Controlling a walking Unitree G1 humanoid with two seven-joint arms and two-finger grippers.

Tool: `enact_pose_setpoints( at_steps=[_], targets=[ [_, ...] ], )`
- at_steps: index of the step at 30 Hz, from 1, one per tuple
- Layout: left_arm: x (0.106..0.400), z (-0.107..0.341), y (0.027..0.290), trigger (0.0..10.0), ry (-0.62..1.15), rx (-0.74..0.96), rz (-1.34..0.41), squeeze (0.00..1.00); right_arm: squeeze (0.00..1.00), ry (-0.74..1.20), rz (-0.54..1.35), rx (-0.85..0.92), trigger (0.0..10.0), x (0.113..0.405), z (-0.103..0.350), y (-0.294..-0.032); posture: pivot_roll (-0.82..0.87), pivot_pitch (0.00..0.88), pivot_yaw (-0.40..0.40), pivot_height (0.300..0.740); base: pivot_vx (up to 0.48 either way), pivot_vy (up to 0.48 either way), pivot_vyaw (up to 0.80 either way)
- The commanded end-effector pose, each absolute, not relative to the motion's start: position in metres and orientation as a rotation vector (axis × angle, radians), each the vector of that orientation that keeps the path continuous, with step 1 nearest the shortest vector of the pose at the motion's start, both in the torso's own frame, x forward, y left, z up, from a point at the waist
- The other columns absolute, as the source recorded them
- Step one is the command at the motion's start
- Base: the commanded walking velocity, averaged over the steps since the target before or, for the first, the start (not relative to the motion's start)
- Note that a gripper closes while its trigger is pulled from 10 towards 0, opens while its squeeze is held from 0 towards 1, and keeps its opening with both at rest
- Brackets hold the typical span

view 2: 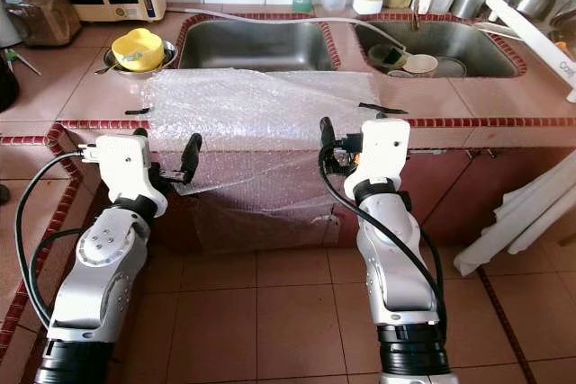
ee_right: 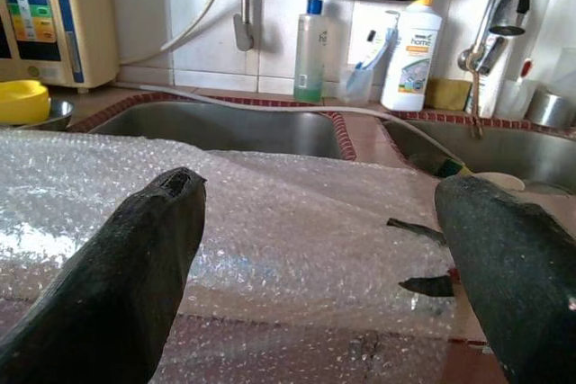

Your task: Kitchen organization

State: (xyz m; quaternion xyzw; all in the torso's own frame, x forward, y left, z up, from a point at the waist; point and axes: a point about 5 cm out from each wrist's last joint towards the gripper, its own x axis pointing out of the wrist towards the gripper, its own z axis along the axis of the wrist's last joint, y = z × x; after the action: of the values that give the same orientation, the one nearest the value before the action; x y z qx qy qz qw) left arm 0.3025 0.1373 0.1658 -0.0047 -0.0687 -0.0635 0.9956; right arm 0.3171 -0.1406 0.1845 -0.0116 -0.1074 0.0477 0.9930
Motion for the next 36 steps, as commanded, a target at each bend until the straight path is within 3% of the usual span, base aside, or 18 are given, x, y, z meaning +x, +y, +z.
enact_pose_setpoints(
  at_steps=[1, 27, 36],
  targets=[
    [0.3023, 0.1658, 0.1366, 10.0, -0.137, -0.015, -0.131, 0.00, 0.00, -0.217, 0.101, -0.037, 10.0, 0.3190, 0.1851, -0.1403, 0.00, 0.061, -0.023, 0.740, 0.285, 0.000, 0.00],
    [0.3030, 0.1636, 0.1342, 10.0, -0.130, -0.026, -0.135, 0.00, 0.00, -0.217, 0.115, -0.058, 10.0, 0.3217, 0.1859, -0.1406, -0.01, 0.055, -0.038, 0.740, 0.351, 0.000, 0.00],
    [0.3017, 0.1597, 0.1308, 10.0, -0.116, -0.021, -0.130, 0.00, 0.00, -0.215, 0.115, -0.065, 10.0, 0.3206, 0.1858, -0.1435, -0.02, 0.059, -0.047, 0.740, 0.029, 0.000, 0.00]
  ],
)
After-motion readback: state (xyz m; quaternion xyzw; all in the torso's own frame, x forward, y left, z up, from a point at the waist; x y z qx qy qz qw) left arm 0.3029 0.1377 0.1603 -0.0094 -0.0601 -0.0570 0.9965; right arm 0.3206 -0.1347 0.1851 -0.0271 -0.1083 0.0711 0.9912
